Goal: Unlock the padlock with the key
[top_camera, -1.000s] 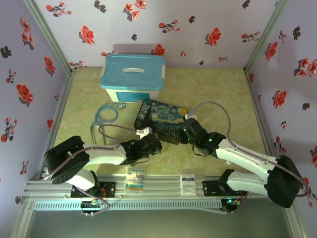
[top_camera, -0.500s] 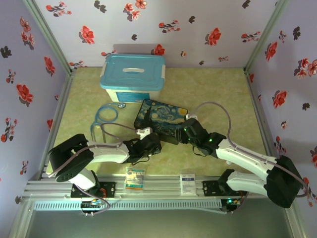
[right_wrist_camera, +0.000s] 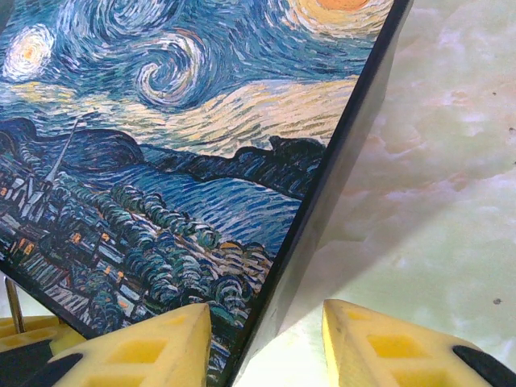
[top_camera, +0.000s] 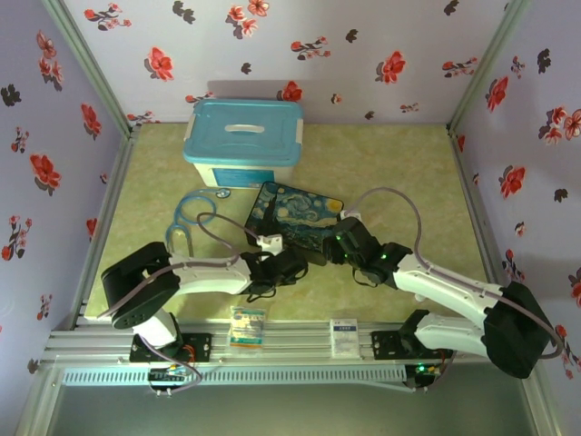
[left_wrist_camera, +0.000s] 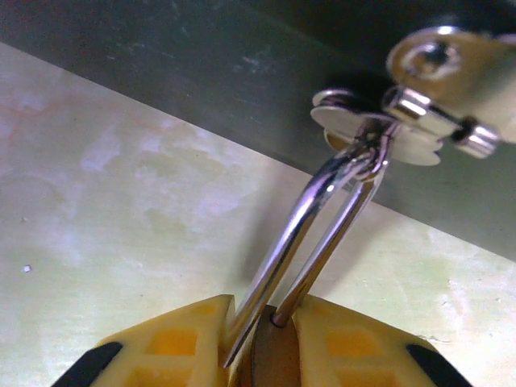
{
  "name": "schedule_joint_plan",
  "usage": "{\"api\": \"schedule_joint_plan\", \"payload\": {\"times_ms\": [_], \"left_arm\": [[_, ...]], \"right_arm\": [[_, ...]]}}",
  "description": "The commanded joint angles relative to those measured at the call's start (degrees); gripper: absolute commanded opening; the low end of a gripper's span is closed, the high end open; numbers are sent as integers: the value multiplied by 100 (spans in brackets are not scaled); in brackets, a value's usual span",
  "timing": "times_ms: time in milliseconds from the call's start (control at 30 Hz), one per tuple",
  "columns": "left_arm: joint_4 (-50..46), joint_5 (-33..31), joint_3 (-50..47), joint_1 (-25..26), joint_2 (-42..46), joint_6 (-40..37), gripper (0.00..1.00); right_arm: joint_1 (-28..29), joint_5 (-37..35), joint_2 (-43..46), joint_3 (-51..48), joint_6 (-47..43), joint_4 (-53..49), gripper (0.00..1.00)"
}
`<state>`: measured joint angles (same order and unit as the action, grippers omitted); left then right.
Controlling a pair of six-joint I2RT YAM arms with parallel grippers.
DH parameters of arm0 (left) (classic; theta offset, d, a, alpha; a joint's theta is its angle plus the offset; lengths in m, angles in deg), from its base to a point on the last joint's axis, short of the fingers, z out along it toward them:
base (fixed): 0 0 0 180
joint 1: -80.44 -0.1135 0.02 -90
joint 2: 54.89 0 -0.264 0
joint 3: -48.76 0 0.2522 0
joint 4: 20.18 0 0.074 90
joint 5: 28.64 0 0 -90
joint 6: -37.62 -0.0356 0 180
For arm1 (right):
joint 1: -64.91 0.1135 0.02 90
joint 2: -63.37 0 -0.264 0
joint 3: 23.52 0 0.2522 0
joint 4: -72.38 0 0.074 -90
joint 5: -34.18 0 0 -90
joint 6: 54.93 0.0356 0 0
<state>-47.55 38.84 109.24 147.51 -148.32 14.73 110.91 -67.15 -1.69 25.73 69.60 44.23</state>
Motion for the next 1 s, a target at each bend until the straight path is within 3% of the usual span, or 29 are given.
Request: {"api": "schedule_joint_plan", "payload": {"times_ms": [0, 333, 633, 833, 967], "left_arm": [[-1112, -392, 158, 85, -205, -179, 20], [-2356, -991, 1006, 479, -732, -159, 26], [-2793, -1150, 1391, 622, -1004, -115, 18], [-2690, -1054, 1452, 682, -930, -220, 42], [-2586, -980, 1463, 751, -800, -267, 42]], "right_arm": [[-41, 15, -43, -79, 61, 147, 40], [-52, 22, -132, -130, 80, 200, 40], [-58, 110, -385, -152, 186, 380, 40], [-72, 79, -350, -127, 208, 385, 40], [-69, 58, -360, -119, 178, 336, 40]]}}
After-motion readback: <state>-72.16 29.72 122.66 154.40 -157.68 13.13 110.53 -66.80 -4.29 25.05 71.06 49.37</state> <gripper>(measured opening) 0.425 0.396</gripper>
